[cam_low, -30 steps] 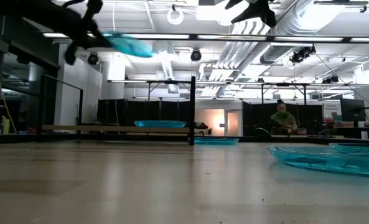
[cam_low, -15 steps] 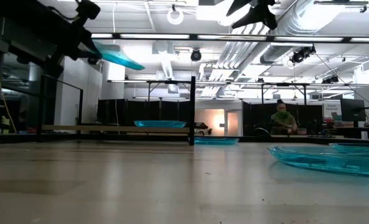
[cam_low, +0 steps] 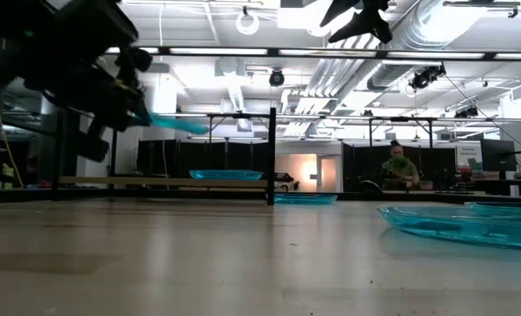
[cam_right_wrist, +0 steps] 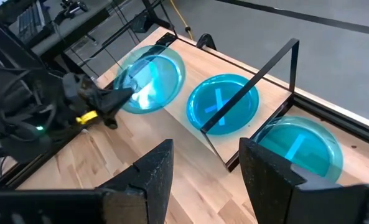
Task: Place and stack plates onto a shelf
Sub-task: Put the blue plate on the shelf
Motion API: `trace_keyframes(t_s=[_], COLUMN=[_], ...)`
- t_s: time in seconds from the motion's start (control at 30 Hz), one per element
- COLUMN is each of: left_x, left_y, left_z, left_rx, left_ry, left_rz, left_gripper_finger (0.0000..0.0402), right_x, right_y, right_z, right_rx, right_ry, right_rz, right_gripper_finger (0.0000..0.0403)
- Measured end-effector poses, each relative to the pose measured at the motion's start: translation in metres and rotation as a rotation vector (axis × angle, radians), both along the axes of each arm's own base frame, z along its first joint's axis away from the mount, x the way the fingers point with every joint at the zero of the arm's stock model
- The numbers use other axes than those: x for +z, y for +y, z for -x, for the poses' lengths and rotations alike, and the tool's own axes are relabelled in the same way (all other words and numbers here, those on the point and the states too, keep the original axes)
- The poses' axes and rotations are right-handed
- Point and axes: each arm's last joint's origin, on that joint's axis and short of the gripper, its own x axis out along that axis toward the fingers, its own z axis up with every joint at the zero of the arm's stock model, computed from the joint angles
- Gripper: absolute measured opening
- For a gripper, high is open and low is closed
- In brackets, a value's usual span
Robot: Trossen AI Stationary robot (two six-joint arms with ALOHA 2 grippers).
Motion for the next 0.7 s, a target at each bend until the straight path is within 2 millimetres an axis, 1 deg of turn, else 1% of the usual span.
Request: trace_keyframes(t_s=[0.13,0.3,0.43,0.7], left_x=[-0.008,-0.024,-0.036,-0.042], left_y=[0.014,0.030,0.036,0.046], left_z=[-0.001,0.016,0.027,0.036], left_rx=[0.055,0.101,0.108,0.161], left_ry=[0.031,0.080,0.115,0.149], left_rz=[0.016,0.059,0.103,0.118], left_gripper_finger=[0.0000,0.0000,0.0000,0.0000], right_x=[0.000,-0.001,-0.001,-0.001], right_y=[0.000,0.001,0.001,0.001], right_z=[0.000,0.000,0.000,0.000], right_rx=[-0.007,-0.001,0.007,0.002], right_ry=[-0.006,-0.010,-0.012,-0.016], right_rz=[-0.018,-0.046,-0.054,-0.062], right_gripper_finger=[0.0167,0.0167,0.0167,0.0167])
